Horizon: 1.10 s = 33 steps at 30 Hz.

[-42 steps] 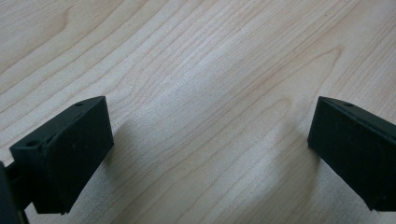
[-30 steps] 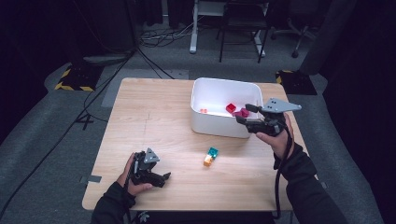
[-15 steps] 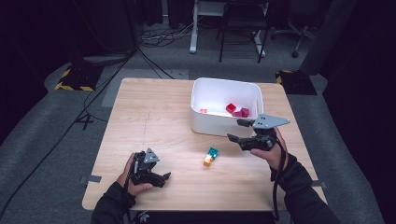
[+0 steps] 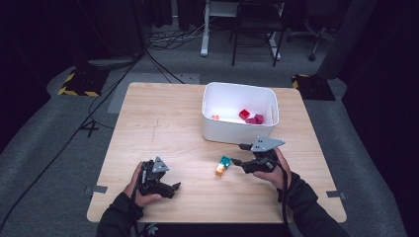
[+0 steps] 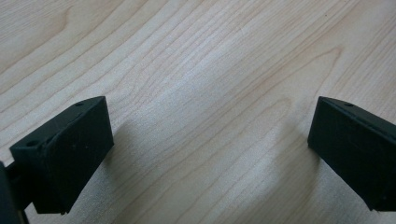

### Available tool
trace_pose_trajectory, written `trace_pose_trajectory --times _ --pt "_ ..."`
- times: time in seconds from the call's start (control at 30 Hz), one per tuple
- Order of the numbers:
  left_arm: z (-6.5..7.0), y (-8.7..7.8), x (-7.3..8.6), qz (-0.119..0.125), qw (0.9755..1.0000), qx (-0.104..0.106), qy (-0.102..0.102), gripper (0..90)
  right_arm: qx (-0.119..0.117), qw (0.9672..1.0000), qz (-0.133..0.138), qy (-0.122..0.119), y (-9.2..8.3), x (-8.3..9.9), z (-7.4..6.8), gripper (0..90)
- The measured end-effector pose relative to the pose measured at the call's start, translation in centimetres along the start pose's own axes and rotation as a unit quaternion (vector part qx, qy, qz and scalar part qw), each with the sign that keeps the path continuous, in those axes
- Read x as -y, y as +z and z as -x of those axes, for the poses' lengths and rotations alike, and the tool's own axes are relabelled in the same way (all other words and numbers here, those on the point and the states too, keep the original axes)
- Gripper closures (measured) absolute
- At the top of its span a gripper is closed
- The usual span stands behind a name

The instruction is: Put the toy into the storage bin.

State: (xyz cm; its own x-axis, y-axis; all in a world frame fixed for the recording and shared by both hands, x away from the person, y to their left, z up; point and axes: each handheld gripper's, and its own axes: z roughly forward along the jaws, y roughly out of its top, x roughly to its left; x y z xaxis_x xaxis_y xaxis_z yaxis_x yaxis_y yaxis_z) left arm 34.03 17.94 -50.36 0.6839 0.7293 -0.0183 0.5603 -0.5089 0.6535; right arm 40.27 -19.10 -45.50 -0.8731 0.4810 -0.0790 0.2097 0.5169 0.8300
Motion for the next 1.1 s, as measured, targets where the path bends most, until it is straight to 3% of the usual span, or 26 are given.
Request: trace_pose_trajectory --times 0.4,0.47,0.63,0.67,0.8,0.87,0.93,1.0,1.1 --pt "0.1 0.0 0.0 -0.003 1.0000 0.006 -0.005 0.3 -0.020 0.9989 -0.038 0.020 3.5 2.2 -0.4 40.6" --pt "0.1 0.0 0.0 -0.003 1.0000 0.005 -0.004 0.3 -0.018 0.9989 -0.042 0.009 3.9 2.3 -0.4 41.3" --pt "0.1 0.0 0.0 -0.003 1.0000 0.005 -0.005 0.3 -0.015 0.9989 -0.044 0.010 4.4 2.3 -0.3 45.1" --pt "0.1 0.0 0.0 -0.002 1.0000 0.005 -0.004 0.3 -0.013 0.9987 -0.047 0.018 4.5 2.4 -0.3 47.0" --pt "0.1 0.0 0.0 -0.003 1.0000 0.006 -0.005 0.3 -0.015 0.9982 -0.058 0.009 4.7 2.5 -0.2 57.9" --pt "0.1 0.0 0.0 -0.002 1.0000 0.005 -0.006 0.3 -0.013 0.9983 -0.057 0.005 4.7 2.5 -0.2 59.0" --pt "0.1 0.0 0.0 -0.003 1.0000 0.005 -0.005 0.3 -0.010 0.9981 -0.057 0.022 4.6 2.5 -0.3 59.2" --pt "0.0 0.0 0.0 0.000 1.0000 0.000 0.000 0.3 -0.002 0.9983 -0.057 0.015 4.4 2.5 0.0 59.3" --pt "0.0 0.0 0.0 0.001 1.0000 0.000 0.000 0.3 0.004 0.9981 -0.055 0.028 4.0 2.6 0.2 59.4"
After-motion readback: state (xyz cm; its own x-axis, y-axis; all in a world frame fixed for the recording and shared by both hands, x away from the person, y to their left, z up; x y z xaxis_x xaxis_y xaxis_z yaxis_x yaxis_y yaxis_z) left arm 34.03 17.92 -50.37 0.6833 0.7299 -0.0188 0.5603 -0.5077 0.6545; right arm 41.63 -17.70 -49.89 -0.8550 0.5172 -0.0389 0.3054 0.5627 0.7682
